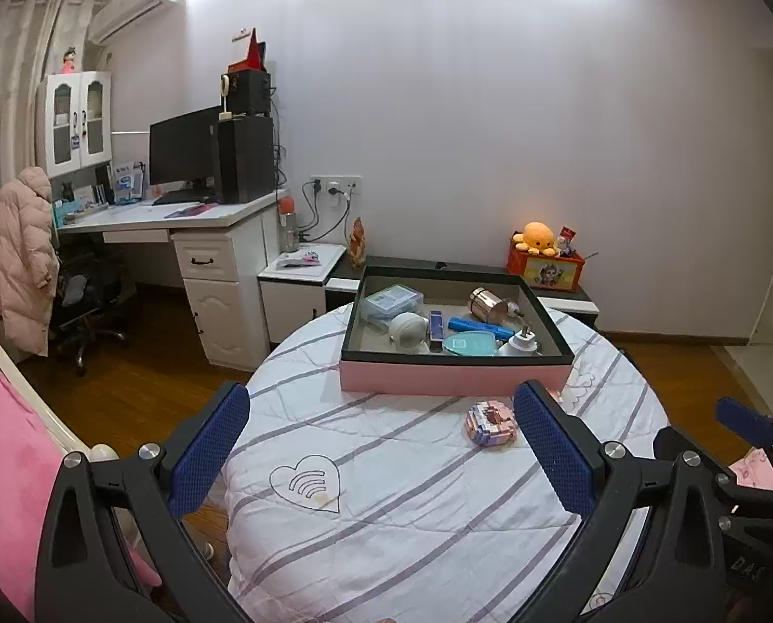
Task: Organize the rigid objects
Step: 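Withdraw both tools from the box toward the block figures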
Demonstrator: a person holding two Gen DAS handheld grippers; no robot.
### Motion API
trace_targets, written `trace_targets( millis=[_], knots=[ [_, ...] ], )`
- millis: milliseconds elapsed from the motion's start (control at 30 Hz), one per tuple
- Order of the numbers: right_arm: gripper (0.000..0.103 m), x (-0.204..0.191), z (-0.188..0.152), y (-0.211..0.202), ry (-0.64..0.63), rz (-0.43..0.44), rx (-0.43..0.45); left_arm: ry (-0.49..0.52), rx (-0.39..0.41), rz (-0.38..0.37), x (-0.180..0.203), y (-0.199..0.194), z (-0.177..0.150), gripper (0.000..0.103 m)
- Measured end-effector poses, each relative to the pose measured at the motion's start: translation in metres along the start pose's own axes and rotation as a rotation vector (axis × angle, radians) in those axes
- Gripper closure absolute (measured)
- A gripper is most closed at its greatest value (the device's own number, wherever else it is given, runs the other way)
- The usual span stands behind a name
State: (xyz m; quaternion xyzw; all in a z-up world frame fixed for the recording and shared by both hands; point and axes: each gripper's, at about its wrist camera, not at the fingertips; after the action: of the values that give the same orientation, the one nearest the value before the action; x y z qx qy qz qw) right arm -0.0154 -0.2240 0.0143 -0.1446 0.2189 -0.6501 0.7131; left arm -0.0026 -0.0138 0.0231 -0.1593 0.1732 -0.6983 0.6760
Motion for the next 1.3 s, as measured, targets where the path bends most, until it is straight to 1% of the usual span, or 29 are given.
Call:
trace_targets(
  millis=[500,767,867,1000,1133,1233,1300],
  knots=[
    [0.013,-0.001,0.000,0.000,0.001,-0.002,0.001,-0.001,0.000,-0.001,0.001,-0.003,-0.010,0.000],
    [0.013,0.008,0.003,0.006,0.010,-0.023,-0.007,-0.003,-0.023,-0.018,0.001,0.009,-0.016,0.000],
    [0.013,0.018,0.002,0.020,0.015,-0.045,-0.030,-0.005,-0.059,-0.028,0.005,0.026,-0.022,0.000],
    [0.013,0.034,0.001,0.056,0.021,-0.067,-0.094,0.008,-0.126,-0.055,0.019,0.059,-0.036,0.000],
    [0.013,0.052,-0.002,0.100,0.043,-0.063,-0.172,0.022,-0.190,-0.104,0.037,0.101,-0.049,0.000],
    [0.013,0.064,-0.004,0.129,0.061,-0.042,-0.226,0.032,-0.233,-0.142,0.052,0.132,-0.054,0.000],
    [0.013,0.070,-0.005,0.141,0.070,-0.048,-0.244,0.039,-0.251,-0.161,0.060,0.148,-0.055,0.000]
  ],
)
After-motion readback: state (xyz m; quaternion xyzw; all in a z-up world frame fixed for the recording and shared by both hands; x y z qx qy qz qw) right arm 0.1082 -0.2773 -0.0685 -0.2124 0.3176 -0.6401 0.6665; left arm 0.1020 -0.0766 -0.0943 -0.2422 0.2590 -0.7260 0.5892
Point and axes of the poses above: each gripper's, at about its wrist camera, not at the fingertips, and y roughly the way its jaws point, x to its right, z to its top, and after that the axes turned 2 degrees about y, right-handed
